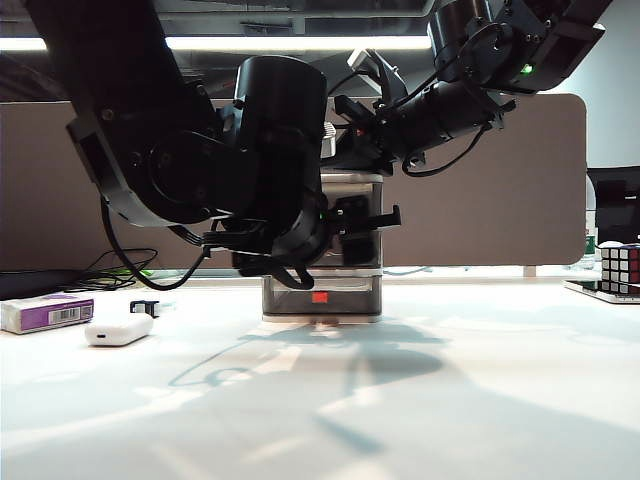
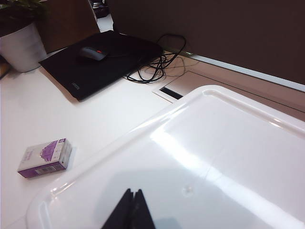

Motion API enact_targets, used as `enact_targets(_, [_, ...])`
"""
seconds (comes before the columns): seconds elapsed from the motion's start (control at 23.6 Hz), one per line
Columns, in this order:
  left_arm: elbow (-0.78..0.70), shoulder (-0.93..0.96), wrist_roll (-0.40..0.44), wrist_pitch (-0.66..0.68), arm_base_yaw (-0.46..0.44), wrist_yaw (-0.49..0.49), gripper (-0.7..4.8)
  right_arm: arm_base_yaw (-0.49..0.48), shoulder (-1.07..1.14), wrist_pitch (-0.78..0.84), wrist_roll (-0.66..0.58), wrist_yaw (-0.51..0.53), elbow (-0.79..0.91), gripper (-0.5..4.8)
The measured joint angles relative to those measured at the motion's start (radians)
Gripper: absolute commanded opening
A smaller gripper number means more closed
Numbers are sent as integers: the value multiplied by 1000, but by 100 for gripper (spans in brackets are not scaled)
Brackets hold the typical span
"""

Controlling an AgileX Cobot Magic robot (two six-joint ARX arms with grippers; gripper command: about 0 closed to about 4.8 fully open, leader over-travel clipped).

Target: Open the second layer of the drawer on the table, pick up the earphone case on the table and put it in, and finally close the drawer.

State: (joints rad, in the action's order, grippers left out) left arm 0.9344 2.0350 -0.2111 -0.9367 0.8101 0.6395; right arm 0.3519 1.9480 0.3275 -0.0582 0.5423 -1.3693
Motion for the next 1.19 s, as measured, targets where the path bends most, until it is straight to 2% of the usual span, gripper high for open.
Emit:
enact_targets(0.42, [0,0,0,-1,0,0,199,0,0,-5,0,0,-1,-5])
enact_targets(0.55, [0,0,0,-1,0,0,120,0,0,-5,0,0,-1,-5])
enact_targets(0.76, [1,6,0,-1,-1,-11,91,0,0,-5,0,0,-1,-5])
enact_targets(0.89, [1,7,0,3,-1,-19,7,0,0,-5,0,-1,-1,-5])
enact_targets(0.93, [1,7,0,3,-1,-25,-7,0,0,-5,0,-2,-1,-5])
enact_targets(1.19, [2,6,0,-1,-2,-38,-6,0,0,-5,1,-9,-1,-5])
